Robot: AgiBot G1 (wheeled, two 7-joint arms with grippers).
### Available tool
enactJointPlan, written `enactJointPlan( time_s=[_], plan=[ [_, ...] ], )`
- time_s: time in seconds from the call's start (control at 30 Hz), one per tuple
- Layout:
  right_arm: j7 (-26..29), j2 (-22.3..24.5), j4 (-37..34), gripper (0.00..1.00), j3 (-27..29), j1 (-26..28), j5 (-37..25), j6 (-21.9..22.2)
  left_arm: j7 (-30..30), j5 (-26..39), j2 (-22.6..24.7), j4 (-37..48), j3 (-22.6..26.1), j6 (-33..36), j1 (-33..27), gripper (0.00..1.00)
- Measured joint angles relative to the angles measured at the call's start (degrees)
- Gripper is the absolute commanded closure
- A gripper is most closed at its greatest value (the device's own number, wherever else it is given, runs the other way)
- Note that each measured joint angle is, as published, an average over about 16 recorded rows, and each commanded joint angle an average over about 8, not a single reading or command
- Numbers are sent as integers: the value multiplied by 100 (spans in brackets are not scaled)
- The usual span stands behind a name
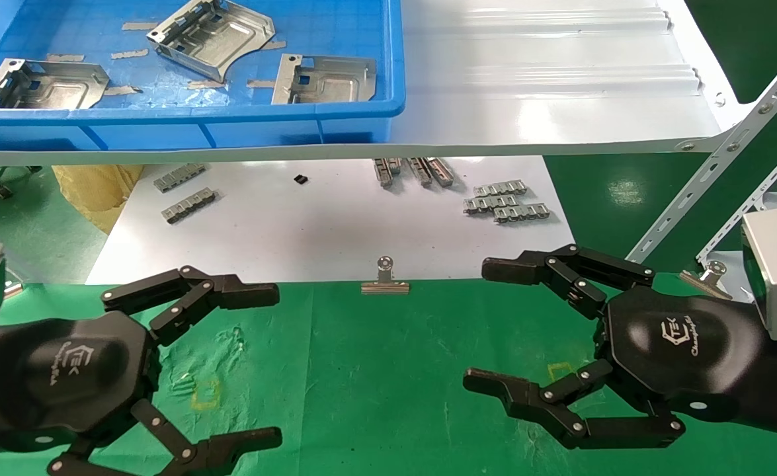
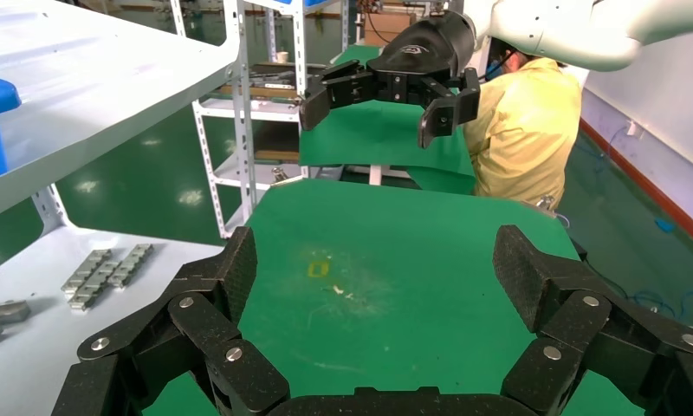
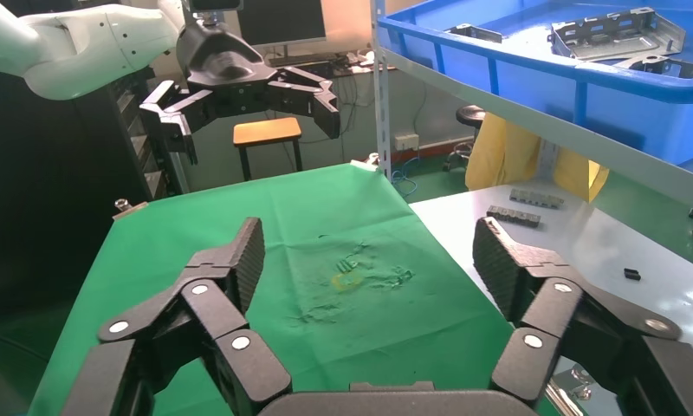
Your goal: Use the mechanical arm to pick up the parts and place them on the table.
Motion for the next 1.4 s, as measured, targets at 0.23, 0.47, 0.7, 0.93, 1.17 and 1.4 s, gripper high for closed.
enactJointPlan(
  time_s=[0.23, 0.47, 0.7, 0.93, 1.17, 1.4],
  plan=[
    [0, 0, 0, 100, 0, 0, 0, 0, 0, 0, 0, 0, 0, 0, 0, 0],
    [0, 0, 0, 100, 0, 0, 0, 0, 0, 0, 0, 0, 0, 0, 0, 0],
    [0, 0, 0, 100, 0, 0, 0, 0, 0, 0, 0, 0, 0, 0, 0, 0],
    [0, 0, 0, 100, 0, 0, 0, 0, 0, 0, 0, 0, 0, 0, 0, 0],
    [0, 0, 0, 100, 0, 0, 0, 0, 0, 0, 0, 0, 0, 0, 0, 0],
    [0, 0, 0, 100, 0, 0, 0, 0, 0, 0, 0, 0, 0, 0, 0, 0]
  ],
)
